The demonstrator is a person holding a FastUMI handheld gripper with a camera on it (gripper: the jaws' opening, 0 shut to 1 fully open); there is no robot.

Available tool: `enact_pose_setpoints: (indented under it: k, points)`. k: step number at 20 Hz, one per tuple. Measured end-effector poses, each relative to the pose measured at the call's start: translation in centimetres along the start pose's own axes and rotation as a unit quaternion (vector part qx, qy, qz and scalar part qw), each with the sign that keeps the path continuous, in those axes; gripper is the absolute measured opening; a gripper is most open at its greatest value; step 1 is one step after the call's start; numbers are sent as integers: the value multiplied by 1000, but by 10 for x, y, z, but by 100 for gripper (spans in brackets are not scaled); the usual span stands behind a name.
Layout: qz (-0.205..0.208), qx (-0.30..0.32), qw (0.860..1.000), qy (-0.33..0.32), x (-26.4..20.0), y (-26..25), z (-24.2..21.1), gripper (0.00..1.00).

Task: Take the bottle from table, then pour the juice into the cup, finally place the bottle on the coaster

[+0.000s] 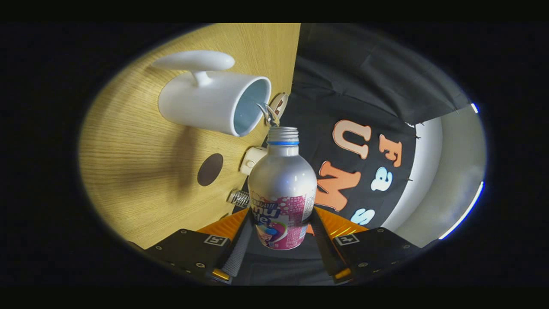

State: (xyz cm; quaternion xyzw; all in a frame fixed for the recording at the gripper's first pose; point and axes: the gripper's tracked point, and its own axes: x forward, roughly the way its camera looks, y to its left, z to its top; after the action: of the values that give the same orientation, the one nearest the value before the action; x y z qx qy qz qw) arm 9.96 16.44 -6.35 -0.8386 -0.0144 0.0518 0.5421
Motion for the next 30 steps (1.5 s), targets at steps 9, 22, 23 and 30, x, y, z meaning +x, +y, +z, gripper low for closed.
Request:
enact_pose_setpoints:
  k: [9,22,23,30]
  points:
    - [2,-19,1000,-2,1,-5,-2,75]
    - [-3,-54,999,-6,3,-20,-2,75]
    - [-2,-56,998,-8,4,-20,-1,75]
    - [3,-72,997,-12,6,-22,4,75]
